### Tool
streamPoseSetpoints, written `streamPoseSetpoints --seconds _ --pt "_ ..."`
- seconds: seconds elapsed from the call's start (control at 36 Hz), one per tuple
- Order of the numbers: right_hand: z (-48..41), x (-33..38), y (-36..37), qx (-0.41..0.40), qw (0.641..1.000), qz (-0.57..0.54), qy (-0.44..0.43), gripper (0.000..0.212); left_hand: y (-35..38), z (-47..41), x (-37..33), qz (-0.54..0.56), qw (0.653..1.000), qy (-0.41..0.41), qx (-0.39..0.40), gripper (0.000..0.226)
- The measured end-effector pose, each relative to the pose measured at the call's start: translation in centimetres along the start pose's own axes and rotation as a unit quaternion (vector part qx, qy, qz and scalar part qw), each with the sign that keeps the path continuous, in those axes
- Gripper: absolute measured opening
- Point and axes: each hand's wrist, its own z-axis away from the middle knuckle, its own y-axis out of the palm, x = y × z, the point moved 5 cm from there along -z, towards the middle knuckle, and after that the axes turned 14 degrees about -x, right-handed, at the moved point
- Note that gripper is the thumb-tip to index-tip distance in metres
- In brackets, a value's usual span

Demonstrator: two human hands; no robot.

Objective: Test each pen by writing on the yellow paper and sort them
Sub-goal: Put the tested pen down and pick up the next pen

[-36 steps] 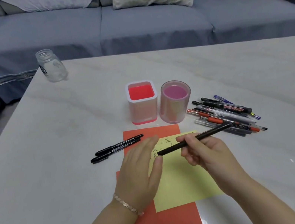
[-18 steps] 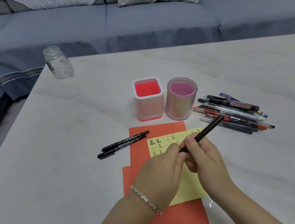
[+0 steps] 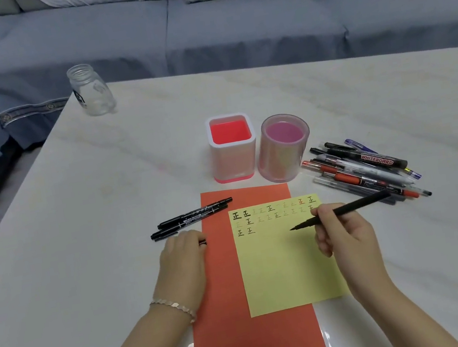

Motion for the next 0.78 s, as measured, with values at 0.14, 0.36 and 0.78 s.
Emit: streamPoseSetpoints --seconds 0.14,0.36,0.78 --pt "0.0 -0.8 -0.5 -0.004 1.0 0.007 0.015 0.021 0.6 -0.6 1.9 -0.03 0.998 0.028 -0.04 0.015" --pt "-0.8 -0.3 -0.3 -0.007 0.999 0.017 -0.044 0.015 0.0 0.3 -2.1 0.038 0.989 0.12 -0.073 0.035" --pt "-2.9 -0.8 3.0 0.011 0.998 -0.004 -0.067 0.016 5.0 2.6 -3.5 -0.033 0.969 0.224 0.101 0.044"
